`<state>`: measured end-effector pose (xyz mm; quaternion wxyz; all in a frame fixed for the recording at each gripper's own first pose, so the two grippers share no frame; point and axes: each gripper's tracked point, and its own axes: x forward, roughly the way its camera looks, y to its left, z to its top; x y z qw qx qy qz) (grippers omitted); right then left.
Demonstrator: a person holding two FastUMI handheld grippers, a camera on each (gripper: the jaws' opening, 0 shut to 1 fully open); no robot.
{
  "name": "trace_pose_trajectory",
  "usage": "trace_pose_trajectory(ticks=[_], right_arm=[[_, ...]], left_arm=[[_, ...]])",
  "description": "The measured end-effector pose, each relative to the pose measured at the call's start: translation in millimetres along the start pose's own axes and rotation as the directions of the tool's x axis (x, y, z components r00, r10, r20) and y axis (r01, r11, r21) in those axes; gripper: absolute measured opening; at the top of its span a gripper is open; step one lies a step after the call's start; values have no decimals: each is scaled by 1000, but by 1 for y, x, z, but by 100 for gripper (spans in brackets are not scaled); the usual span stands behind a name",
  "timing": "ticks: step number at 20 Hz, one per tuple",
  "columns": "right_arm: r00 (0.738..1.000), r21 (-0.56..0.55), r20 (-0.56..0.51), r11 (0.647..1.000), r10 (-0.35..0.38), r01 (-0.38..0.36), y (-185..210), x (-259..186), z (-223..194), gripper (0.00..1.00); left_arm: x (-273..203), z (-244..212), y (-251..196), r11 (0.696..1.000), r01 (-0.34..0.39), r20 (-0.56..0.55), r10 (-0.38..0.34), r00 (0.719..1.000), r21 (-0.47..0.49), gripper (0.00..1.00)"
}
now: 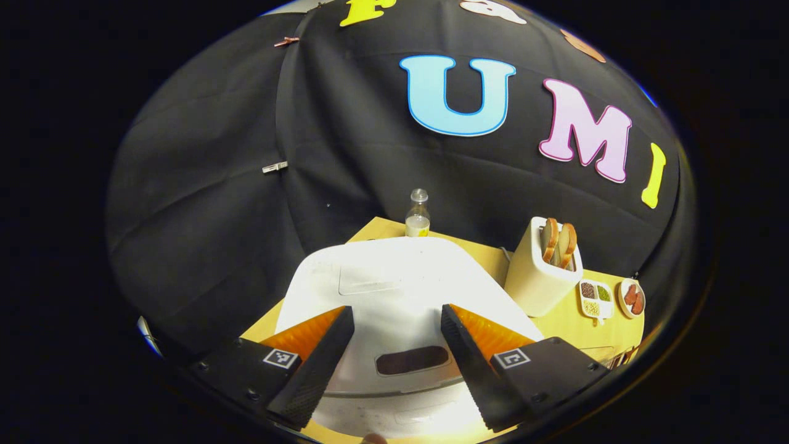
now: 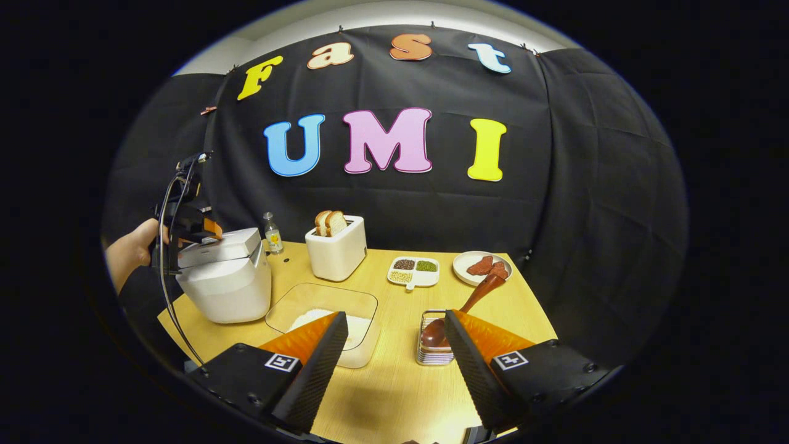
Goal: Close the left gripper, press the button to open the rice cooker; take a wooden spoon from the chopstick holder with the right hand, scoop a spoonful of rice and pour it into the rice cooker, then put the wooden spoon back into the chopstick holder.
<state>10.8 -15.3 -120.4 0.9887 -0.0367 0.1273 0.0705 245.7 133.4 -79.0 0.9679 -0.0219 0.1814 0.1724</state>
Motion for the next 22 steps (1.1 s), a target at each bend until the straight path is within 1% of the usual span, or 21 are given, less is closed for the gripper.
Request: trace_pose_trajectory(ticks=[2,9,10,12,14,16,17,19,21,22], right_arm=[[1000,10,-2,1000,-3,3,-2,1,-1,98],[1000,43,-22,999,1,0,-6,12,-9,98],[1000,48,-27,999,0,2,-7,13,-9,98],[1000,60,-11,998,-6,7,-13,15,1,98],[1000,72,10,997,-13,12,-19,18,15,98],[999,30,29,999,-18,17,-23,22,34,98],[998,-8,53,1000,-16,16,-24,23,49,98],[994,-65,111,998,-11,18,-24,17,81,97],[987,-75,159,997,-14,26,-22,8,108,98],[987,-61,162,998,-24,34,-21,4,113,98]], left_arm=[[4,-13,-3,1000,8,-30,-7,1000,28,100],[9,-23,-11,997,32,-20,-30,999,75,100],[10,-19,-18,995,55,-24,-53,998,88,100],[-5,-21,-24,986,113,-50,-107,993,120,100],[-34,-3,-29,983,135,36,-141,989,125,96],[-83,10,-25,983,122,148,-142,979,134,96],[-109,15,-27,982,130,196,-155,968,134,96],[-162,15,-36,978,177,257,-200,945,112,96],[-215,18,-41,974,211,316,-228,921,87,96],[-238,23,-37,975,212,350,-220,911,60,96]])
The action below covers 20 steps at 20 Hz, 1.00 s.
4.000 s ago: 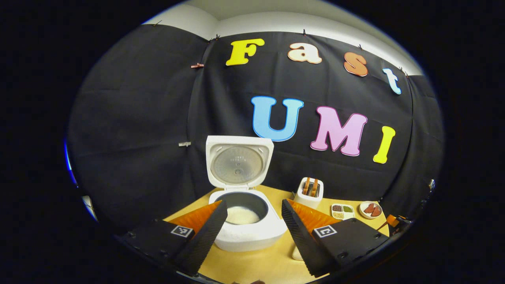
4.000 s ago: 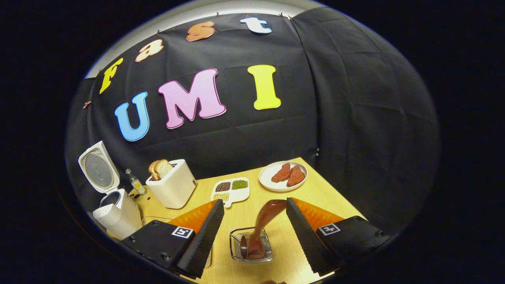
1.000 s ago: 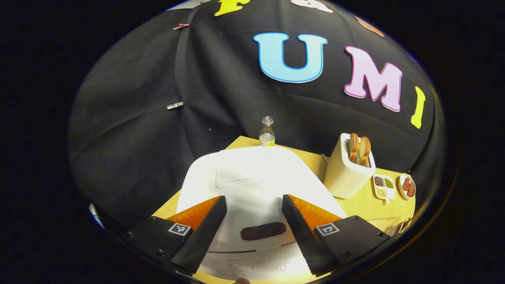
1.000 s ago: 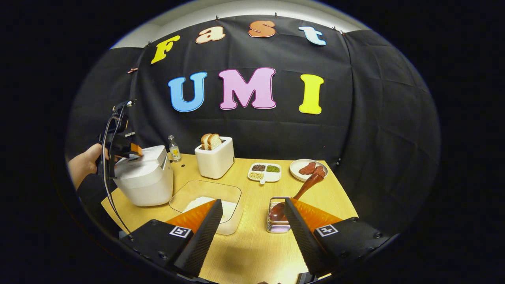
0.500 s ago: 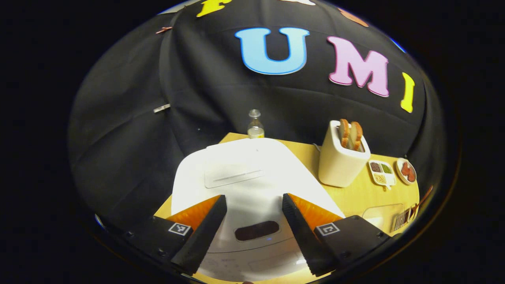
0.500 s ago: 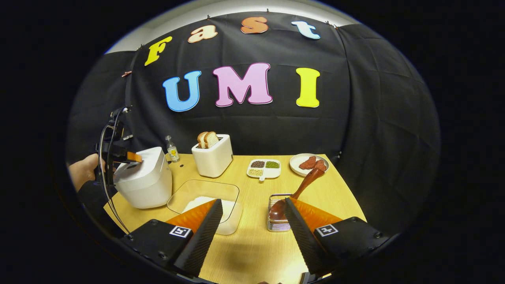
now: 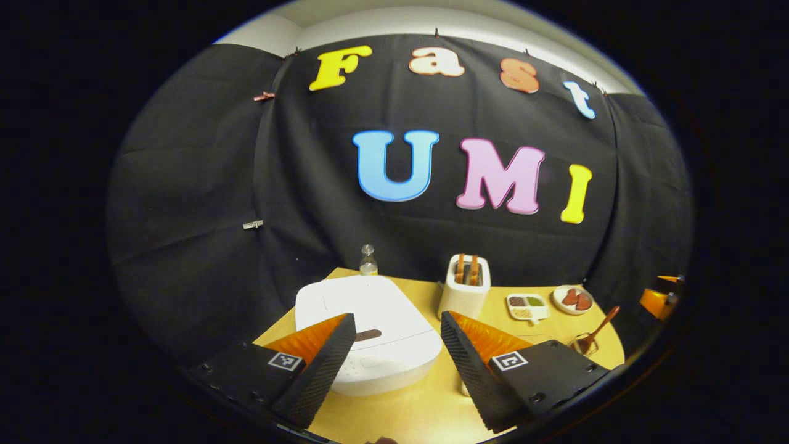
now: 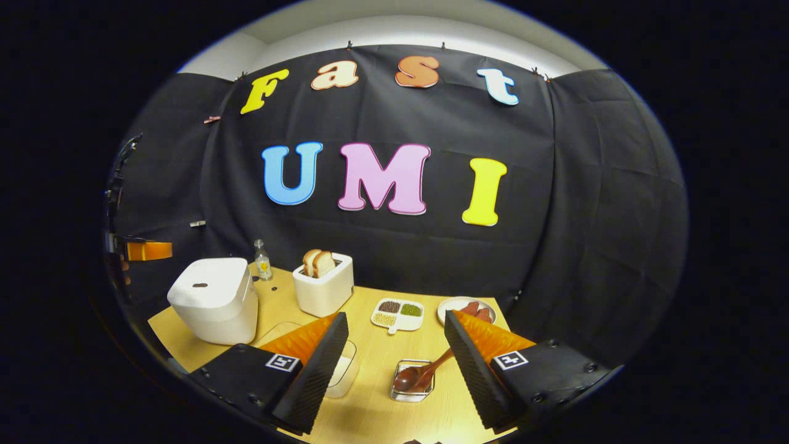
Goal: Close the left gripper, press the button to open the rice cooker; take a wooden spoon from the chopstick holder with the right hand, scoop a spoonful of rice and pour it into the rice cooker, then put the wooden spoon back into the chopstick holder.
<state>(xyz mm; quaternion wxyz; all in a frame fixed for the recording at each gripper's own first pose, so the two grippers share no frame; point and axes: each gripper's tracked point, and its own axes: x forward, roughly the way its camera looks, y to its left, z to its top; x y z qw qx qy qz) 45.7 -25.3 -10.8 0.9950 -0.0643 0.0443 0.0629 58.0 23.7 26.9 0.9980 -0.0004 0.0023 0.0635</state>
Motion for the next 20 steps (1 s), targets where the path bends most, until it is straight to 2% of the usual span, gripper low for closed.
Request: trace_pose_trajectory(ticks=[2,3,5,10,15,20], right_arm=[[1000,24,-13,1000,-18,18,7,-11,6,98],[999,16,-9,999,-37,37,8,-17,13,98],[995,8,-9,995,-101,101,6,-33,17,98],[982,39,15,982,-188,187,17,-54,24,98],[984,86,40,982,-173,169,46,-46,33,98],[990,68,52,989,-133,129,73,-39,41,98]], left_arm=[[-35,18,-7,999,14,45,-12,999,-38,98],[-48,22,-9,999,23,55,-21,998,-44,95],[-66,30,-11,999,39,59,-37,998,-32,95],[-75,39,-6,996,93,72,-92,993,2,95],[-69,33,8,992,125,74,-124,990,-10,95],[-62,32,23,992,126,78,-126,989,5,95]])
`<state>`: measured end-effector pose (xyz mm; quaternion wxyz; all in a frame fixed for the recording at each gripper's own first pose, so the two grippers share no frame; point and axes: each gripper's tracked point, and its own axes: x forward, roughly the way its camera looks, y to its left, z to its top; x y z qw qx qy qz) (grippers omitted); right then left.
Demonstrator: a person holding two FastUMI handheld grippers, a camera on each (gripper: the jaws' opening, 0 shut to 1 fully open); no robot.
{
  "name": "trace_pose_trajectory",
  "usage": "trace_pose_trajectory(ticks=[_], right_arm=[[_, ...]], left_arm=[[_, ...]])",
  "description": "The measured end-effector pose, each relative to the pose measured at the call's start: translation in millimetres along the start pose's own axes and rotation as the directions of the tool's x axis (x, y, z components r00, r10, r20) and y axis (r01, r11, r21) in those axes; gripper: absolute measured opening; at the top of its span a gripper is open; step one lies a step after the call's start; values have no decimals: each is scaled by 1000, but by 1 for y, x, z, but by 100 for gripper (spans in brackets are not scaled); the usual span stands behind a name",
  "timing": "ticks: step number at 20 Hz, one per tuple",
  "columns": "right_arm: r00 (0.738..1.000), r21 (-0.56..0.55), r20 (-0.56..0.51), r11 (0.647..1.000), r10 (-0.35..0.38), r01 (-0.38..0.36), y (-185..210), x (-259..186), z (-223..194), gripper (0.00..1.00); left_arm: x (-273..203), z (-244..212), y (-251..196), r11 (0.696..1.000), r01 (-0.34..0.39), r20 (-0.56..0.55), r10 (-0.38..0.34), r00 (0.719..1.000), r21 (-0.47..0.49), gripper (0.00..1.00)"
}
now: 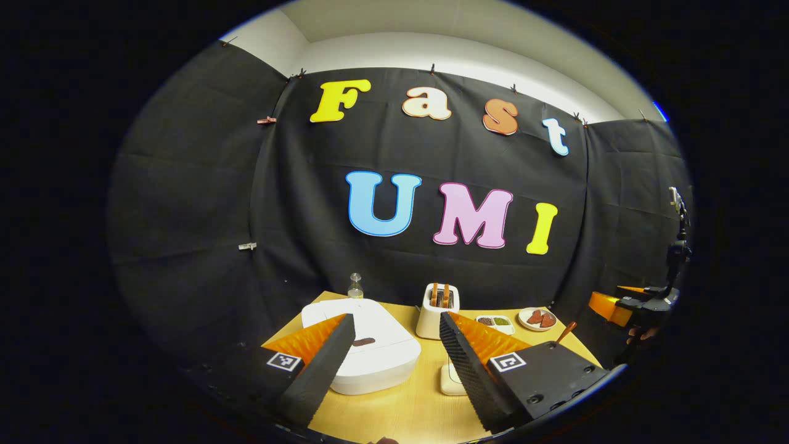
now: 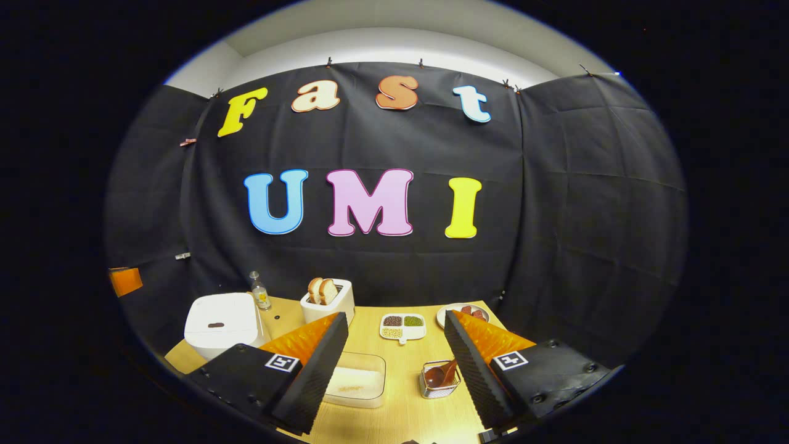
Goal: Close the left gripper, press the button to open the rice cooker; take a wooden spoon from the chopstick holder with the right hand, scoop a spoonful of rice and pour it into the rice cooker, then put the wooden spoon back into the chopstick holder.
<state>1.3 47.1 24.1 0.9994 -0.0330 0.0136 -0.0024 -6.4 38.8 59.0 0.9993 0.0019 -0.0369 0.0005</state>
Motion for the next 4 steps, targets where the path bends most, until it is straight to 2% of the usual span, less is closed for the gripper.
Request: trace_pose_trajectory(ticks=[4], right_arm=[[1000,24,6,1000,11,-11,11,-2,4,98]], left_arm=[[1,-7,0,999,18,-21,-18,1000,-35,95]])
